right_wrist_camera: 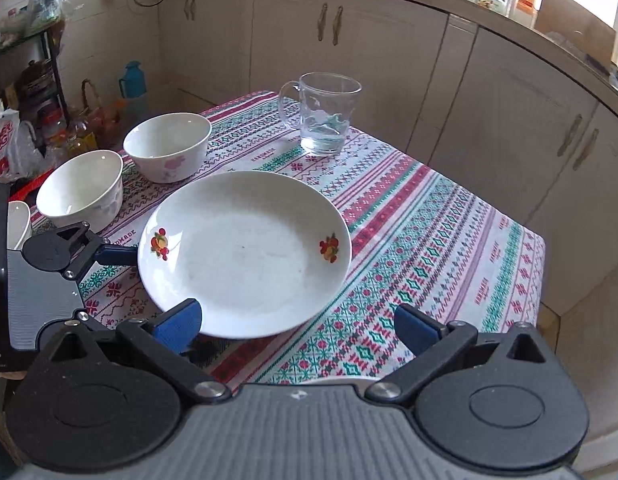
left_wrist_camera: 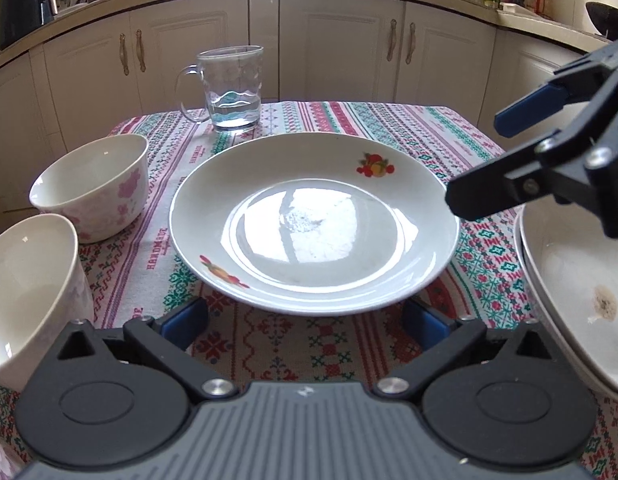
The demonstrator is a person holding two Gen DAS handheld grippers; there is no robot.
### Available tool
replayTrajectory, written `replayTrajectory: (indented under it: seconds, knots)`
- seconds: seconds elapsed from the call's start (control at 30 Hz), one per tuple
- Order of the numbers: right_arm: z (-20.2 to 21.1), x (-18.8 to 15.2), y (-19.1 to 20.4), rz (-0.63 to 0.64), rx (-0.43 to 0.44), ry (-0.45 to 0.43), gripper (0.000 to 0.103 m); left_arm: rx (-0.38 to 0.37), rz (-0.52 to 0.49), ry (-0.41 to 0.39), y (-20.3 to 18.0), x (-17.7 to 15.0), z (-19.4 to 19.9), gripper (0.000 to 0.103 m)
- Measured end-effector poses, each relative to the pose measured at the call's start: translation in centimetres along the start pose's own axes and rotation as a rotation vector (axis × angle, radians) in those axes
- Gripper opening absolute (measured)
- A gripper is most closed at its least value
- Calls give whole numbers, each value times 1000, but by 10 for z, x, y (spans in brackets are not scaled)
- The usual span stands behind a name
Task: Organize plates and bowls
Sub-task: 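Reach the right gripper to the rim of the flower-decal plate and close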
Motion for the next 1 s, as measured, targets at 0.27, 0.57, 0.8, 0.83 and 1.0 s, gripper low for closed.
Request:
replayTrajectory:
  seconds: [0.27, 0.57, 0.8, 0.83, 1.0]
  knots:
    - [-40, 34, -12, 101, 114, 30, 103, -9, -26, -37, -2, 3, 0, 101]
    - [-88, 66, -21, 179, 176, 62, 103, -4, -47, -65, -4, 2, 1, 101]
    - [-119, 80, -35, 160, 238, 89, 97, -4, -43, -60, -3, 2, 1, 101]
    - [-124, 82, -37, 152, 254, 96, 95, -6, -42, -60, -2, 2, 1, 101]
    - [-137, 86, -40, 146, 298, 110, 86, -9, -34, -51, 0, 3, -1, 102]
Point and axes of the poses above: each gripper's, at about its wrist camera, not at the fingertips, and z roughly against the way its jaws point, y to its left, x to its top, the point moved 1 cm from there along -z, roughly the way its jaws point, and after that the axes turned 4 degrees about z, right-handed, at the moved point
